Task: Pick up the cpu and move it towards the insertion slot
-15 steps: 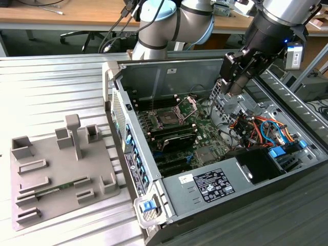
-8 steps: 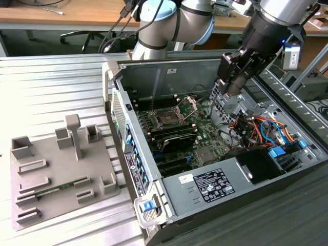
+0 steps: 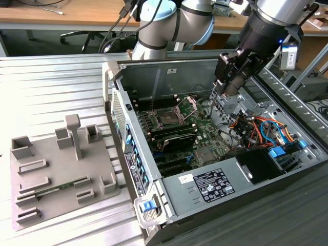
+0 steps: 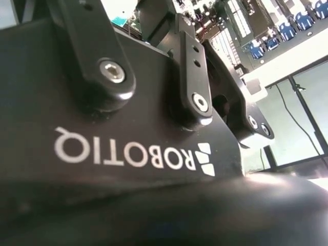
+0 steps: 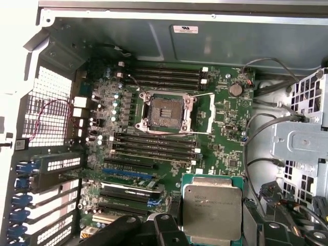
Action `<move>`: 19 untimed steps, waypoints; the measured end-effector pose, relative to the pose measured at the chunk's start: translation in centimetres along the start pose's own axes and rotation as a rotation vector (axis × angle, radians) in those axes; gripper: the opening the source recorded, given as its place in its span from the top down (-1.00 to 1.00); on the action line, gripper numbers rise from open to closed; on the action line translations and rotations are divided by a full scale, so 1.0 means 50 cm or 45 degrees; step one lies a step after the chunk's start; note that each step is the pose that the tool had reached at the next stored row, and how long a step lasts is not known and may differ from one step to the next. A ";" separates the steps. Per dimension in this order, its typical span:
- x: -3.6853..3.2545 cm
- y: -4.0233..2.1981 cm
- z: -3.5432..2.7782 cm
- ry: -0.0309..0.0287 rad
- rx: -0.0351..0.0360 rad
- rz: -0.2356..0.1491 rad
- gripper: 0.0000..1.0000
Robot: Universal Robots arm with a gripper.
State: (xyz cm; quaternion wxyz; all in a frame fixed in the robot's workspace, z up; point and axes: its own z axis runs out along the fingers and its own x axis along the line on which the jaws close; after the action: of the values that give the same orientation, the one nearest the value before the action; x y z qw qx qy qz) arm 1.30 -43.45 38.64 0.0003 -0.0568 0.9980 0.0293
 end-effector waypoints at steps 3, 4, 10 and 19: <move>0.003 0.001 0.000 0.0000 0.0000 0.000 -0.10; 0.004 0.001 0.000 0.0000 0.0000 0.000 -0.10; 0.007 0.004 0.000 -0.0001 0.0001 0.000 -0.10; 0.015 0.008 0.001 0.0000 0.0001 0.000 -0.10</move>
State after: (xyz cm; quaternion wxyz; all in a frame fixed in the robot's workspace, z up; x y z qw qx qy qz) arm 0.52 -43.14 38.61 0.0003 -0.0568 0.9980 0.0293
